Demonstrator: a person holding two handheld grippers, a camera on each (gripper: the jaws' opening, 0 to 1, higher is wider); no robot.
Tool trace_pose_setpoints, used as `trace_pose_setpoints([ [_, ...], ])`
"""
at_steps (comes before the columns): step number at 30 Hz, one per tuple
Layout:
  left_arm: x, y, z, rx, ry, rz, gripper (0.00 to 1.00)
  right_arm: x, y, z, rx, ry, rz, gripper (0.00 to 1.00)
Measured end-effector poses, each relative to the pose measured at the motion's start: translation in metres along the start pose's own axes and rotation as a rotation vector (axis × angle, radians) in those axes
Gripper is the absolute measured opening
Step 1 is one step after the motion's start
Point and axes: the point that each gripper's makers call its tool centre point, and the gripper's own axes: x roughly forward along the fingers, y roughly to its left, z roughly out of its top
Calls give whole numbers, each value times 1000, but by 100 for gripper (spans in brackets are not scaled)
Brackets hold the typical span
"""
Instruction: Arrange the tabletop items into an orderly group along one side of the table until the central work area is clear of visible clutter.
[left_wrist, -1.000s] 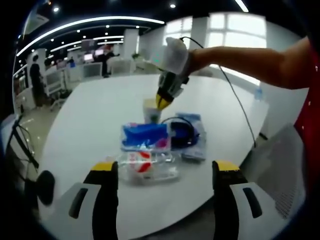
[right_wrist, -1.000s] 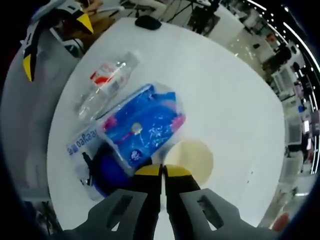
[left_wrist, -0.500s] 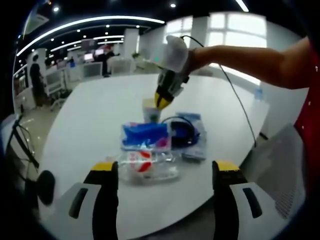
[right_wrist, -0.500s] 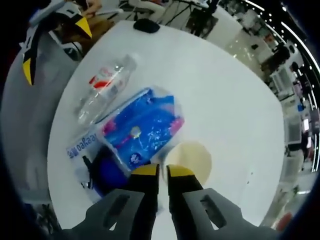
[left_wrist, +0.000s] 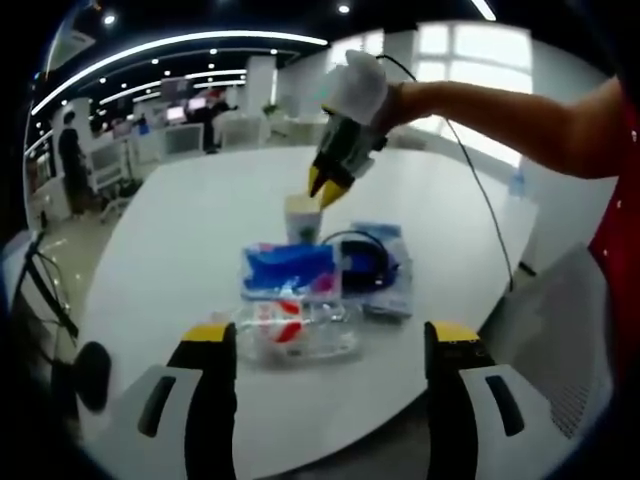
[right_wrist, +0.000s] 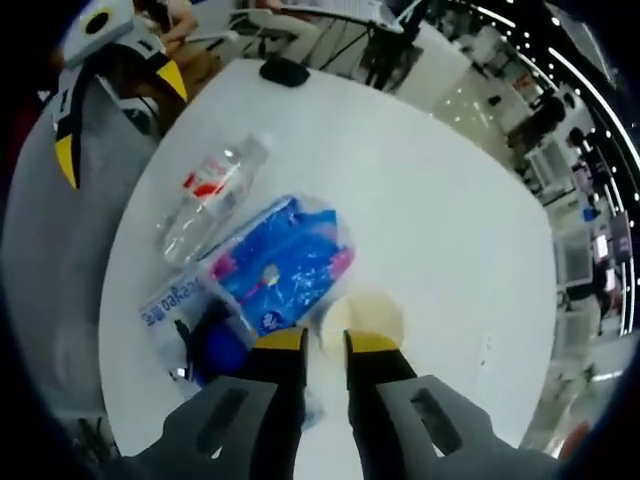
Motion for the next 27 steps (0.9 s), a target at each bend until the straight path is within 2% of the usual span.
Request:
trace_pose_setpoints([
  [6,0,-1,-1,7,5,-2,74,-27,1,15,63,-91,-67,23],
  [11,1,-2,-1,13,8,-7,74,-42,5,17,108,-140,-110,29],
  [14,1,-3,-1,17,10,-8,74,-50,12,15,142,-169,-129,29],
  [27,3,-7,-4,35,30,-24,74,-60,51,-4,448,-358,-184,39],
])
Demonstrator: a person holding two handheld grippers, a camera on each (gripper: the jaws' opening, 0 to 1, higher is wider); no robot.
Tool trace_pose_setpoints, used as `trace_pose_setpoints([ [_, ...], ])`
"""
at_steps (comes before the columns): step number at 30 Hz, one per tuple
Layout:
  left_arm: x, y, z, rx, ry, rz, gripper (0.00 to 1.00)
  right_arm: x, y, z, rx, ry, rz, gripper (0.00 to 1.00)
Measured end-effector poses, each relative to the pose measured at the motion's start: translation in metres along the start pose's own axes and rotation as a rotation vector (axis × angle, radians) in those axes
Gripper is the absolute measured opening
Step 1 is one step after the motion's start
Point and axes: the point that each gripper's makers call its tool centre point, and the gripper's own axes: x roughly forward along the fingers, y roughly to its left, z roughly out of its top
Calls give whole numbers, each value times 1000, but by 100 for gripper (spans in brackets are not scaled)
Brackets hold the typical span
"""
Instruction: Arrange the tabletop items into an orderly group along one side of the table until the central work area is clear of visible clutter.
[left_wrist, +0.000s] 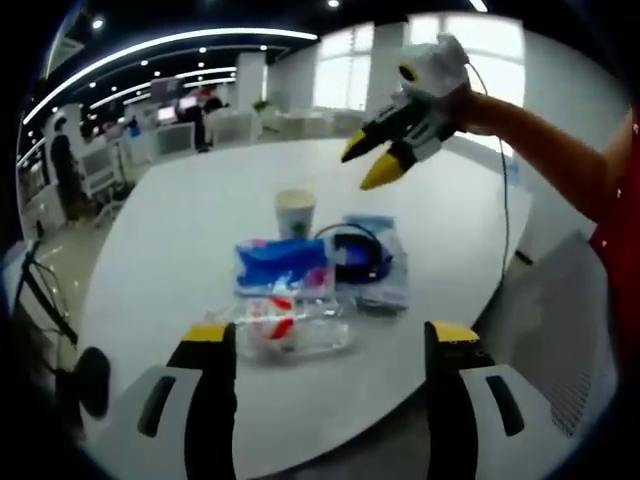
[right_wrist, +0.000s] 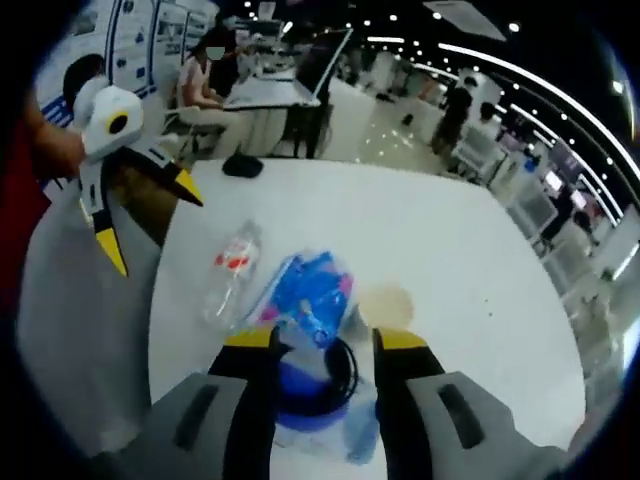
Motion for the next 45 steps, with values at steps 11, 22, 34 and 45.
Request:
trace_pose_setpoints([
  [11,0,-1,0,2,-2,-7,73,13,19,13,235,-193,-81,46],
  [22,-2,0,2,-11,-20,-8,73,61,26,15,222,-147,-140,43],
  [34,-1,-2,0,-15,-13,-17,73,104,25,-7,224,-61,-132,33],
  [45,-1,-1,0,-23,-11,-14,73,116,25,-25,221,-7,-126,27],
])
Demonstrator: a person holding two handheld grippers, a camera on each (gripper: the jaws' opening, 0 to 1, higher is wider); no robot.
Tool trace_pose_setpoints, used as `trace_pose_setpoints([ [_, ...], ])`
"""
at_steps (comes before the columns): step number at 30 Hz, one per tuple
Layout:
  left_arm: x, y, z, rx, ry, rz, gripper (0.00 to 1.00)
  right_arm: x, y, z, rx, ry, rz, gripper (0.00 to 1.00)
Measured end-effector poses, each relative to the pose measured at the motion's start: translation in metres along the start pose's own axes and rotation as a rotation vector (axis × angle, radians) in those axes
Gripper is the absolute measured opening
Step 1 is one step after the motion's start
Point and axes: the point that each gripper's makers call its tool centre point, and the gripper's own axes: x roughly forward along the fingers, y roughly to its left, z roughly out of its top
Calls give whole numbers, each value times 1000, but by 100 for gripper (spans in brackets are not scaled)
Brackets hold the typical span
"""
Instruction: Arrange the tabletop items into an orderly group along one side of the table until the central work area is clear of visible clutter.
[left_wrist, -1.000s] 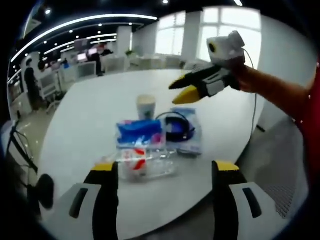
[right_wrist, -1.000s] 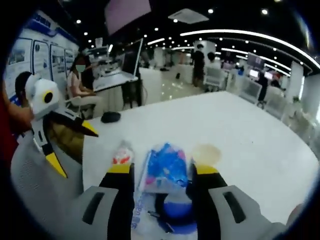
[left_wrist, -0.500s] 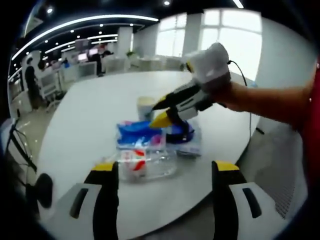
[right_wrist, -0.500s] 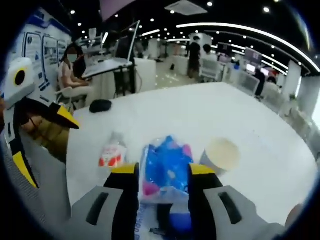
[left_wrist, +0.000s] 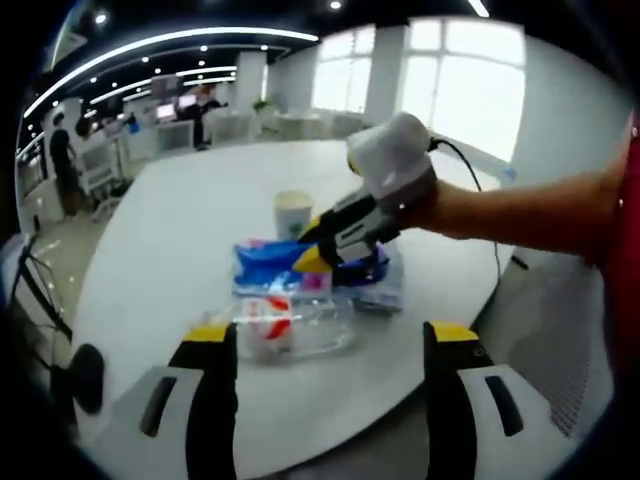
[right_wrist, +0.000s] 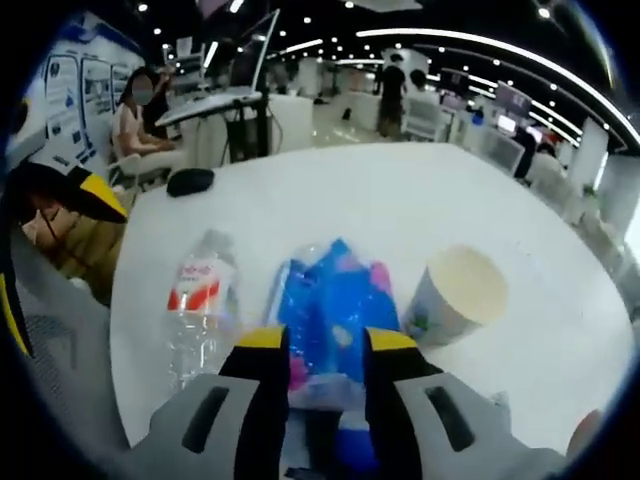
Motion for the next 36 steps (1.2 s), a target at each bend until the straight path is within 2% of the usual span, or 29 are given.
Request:
trace_pose_setpoints([
  [11,1,0,-1,1,9,4,73,0,-3,-10,-38,38,13,16],
  [18,1,1,-1,-1,9,7,73,0,-1,-13,-55,54,31,3],
  [28,0,1,-2,1,14,4,73,-4,-1,-11,-100,54,51,1],
  [36,0,1,-4,7,23,0,72,-17,-4,-9,-136,44,72,1],
])
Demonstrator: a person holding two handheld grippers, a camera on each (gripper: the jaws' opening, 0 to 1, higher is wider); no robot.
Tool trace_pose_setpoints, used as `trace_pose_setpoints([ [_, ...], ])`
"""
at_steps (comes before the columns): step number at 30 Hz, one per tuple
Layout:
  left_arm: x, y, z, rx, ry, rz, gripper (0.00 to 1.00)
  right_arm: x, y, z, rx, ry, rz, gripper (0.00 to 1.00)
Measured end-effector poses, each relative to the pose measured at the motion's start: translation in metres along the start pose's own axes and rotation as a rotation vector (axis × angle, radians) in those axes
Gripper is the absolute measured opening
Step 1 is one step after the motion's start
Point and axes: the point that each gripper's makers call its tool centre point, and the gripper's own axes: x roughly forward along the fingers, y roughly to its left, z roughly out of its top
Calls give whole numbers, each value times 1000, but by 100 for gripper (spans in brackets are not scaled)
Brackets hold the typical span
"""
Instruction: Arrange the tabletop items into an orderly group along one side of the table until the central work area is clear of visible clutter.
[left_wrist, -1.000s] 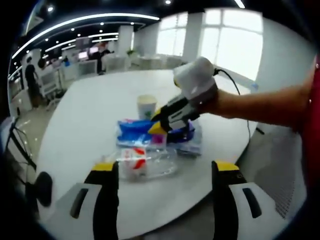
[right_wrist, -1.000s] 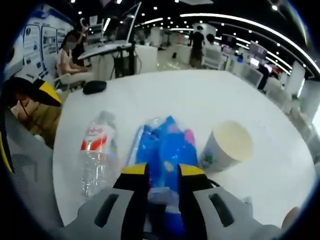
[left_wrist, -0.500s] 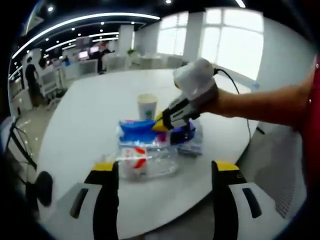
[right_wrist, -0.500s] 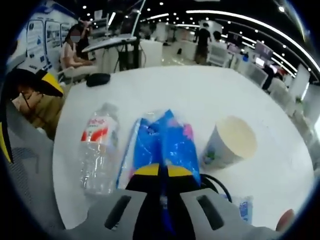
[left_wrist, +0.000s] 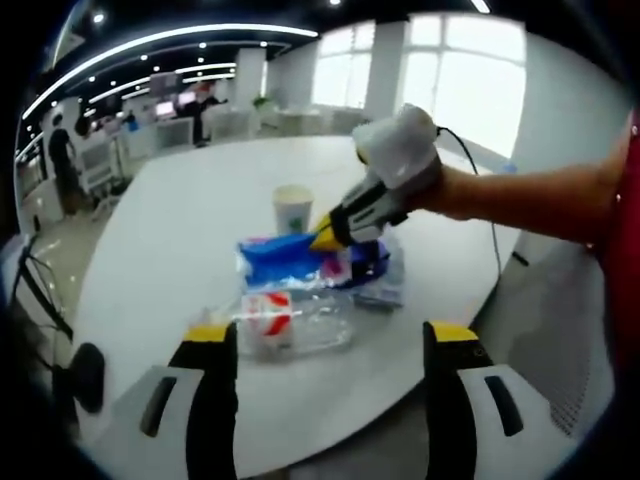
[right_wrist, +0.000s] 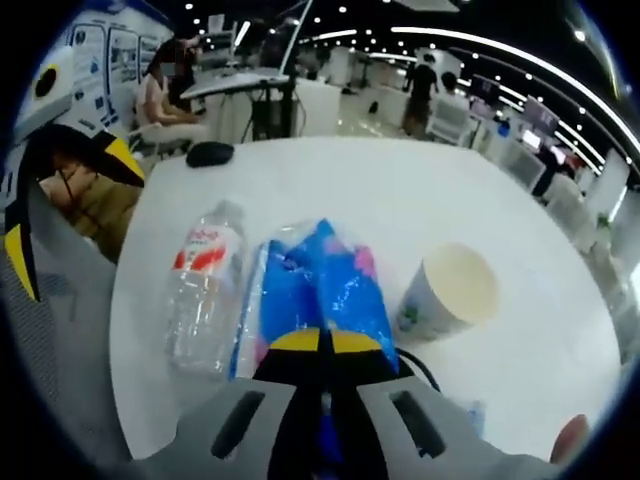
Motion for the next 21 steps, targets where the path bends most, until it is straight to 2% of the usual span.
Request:
trace_pose_setpoints([
  [12,1,-1,-1,13,12,-1,73,-29,5,3,-23,-21,46,1],
  [21,1,-2,-2,20,14,-4,73,-67,2,6,-47,-70,88,1],
])
